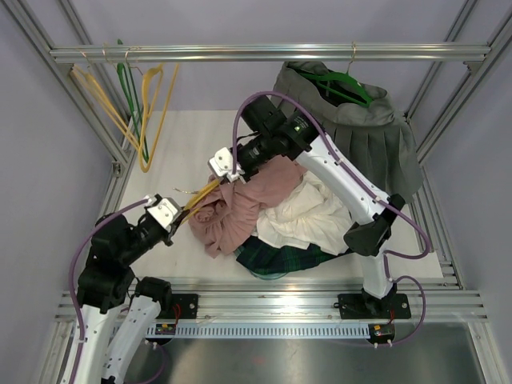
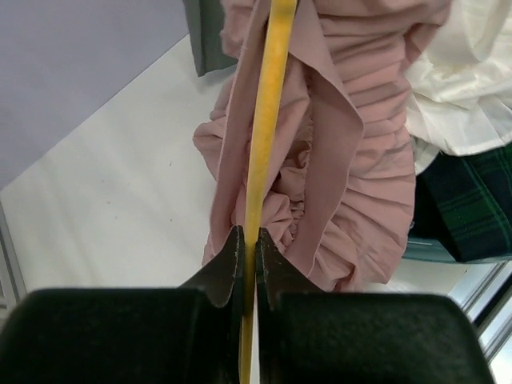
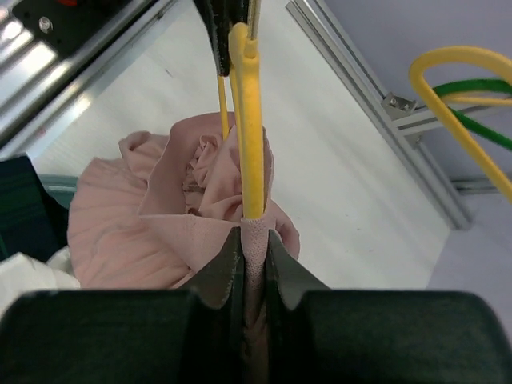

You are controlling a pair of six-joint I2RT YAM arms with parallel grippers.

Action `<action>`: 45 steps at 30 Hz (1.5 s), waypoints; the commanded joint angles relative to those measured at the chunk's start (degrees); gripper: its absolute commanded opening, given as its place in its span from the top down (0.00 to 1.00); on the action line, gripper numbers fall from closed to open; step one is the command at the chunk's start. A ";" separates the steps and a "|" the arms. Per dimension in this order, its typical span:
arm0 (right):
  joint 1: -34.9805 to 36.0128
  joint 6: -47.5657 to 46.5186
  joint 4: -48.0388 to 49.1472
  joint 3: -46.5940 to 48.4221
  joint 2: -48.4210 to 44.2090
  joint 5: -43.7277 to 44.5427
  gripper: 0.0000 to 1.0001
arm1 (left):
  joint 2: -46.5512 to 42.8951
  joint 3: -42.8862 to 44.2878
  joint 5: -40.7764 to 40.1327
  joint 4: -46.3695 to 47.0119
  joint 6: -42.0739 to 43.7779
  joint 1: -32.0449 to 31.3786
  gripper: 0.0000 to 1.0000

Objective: Remove the skirt from the hanger

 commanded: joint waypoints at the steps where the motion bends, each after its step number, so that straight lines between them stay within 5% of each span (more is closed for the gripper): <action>1: -0.08 22.04 17.46 -3.18 -4.54 -2.62 0.81 | -0.47 0.70 -9.59 3.67 -10.18 0.38 1.00; 5: -2.89 52.82 31.63 -3.89 -5.42 -2.25 0.28 | 0.14 3.07 -14.51 0.86 -19.05 0.38 1.00; 13: -4.56 73.67 41.06 -11.35 -12.27 8.81 0.02 | 3.75 9.67 -15.05 -3.28 -30.93 0.38 1.00; 22: -0.35 81.16 44.57 -30.16 -18.43 15.83 0.01 | 3.31 10.64 -9.95 2.51 -49.21 0.38 1.00; 34: 7.73 85.21 47.21 -31.31 -13.07 35.89 0.05 | 2.52 9.94 -9.25 4.45 -58.19 0.38 1.00; 41: 8.00 84.59 46.95 -30.26 -11.23 35.81 0.35 | 1.90 9.76 -8.72 4.45 -57.49 0.38 1.00; 45: 8.00 83.89 46.77 -28.07 -10.87 35.99 0.65 | 1.81 10.63 -8.19 3.93 -55.82 0.38 1.00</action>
